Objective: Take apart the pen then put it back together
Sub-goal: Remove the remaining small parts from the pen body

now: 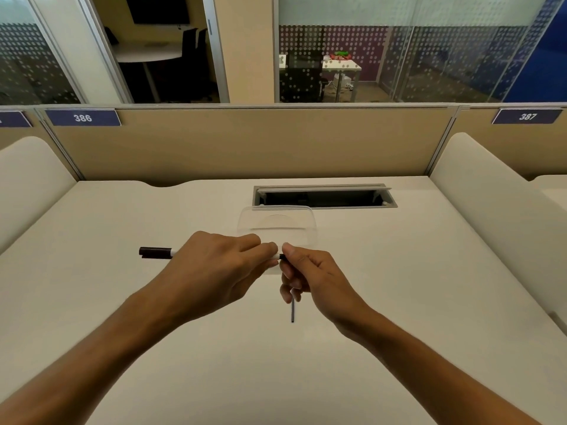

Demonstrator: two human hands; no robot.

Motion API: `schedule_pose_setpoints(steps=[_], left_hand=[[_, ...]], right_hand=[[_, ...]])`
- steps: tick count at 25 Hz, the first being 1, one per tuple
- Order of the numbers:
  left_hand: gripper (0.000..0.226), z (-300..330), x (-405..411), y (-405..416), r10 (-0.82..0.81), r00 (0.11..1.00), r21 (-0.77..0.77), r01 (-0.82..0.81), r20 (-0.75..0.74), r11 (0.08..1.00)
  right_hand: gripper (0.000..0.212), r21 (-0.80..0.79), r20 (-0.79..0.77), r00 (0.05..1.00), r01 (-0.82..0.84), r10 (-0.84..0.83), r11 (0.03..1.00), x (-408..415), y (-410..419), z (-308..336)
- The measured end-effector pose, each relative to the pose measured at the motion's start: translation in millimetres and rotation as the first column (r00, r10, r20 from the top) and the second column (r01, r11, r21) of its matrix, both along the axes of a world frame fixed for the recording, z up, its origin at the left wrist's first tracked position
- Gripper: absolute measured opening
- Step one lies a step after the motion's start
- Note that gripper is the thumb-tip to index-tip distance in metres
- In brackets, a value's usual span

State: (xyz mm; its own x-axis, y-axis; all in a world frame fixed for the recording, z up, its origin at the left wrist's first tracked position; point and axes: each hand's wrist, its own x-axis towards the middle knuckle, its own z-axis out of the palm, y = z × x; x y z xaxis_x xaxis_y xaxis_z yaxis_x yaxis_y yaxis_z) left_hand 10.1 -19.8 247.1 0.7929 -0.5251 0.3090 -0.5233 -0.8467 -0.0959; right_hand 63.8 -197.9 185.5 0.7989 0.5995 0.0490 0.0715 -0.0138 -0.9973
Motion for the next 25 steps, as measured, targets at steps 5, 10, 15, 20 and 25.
schedule_pose_setpoints(steps=[5,10,15,20,25], left_hand=[[0.02,-2,0,1,-0.038,0.998,0.044,0.036,0.042,0.998],[0.036,-1,1,3,0.027,0.987,-0.137,-0.049,-0.156,0.989],[0.028,9,4,10,-0.242,0.757,-0.55,-0.181,-0.607,0.815],[0.025,9,3,6,-0.3,0.727,-0.601,-0.189,-0.617,0.777],[0.033,-2,1,2,-0.03,0.932,-0.361,-0.109,-0.36,0.926]], right_hand=[[0.044,-0.01,-0.015,0.999,-0.035,0.035,0.999,0,-2,2],[0.035,-0.043,0.362,0.931,0.069,-0.048,0.997,-2,-1,-3],[0.029,-0.126,0.901,0.432,0.159,0.046,0.979,1,-10,-4],[0.032,-0.082,0.981,0.191,0.254,0.033,0.964,8,-12,-6],[0.029,-0.082,0.555,0.827,0.16,-0.088,0.984,-5,-6,-3]])
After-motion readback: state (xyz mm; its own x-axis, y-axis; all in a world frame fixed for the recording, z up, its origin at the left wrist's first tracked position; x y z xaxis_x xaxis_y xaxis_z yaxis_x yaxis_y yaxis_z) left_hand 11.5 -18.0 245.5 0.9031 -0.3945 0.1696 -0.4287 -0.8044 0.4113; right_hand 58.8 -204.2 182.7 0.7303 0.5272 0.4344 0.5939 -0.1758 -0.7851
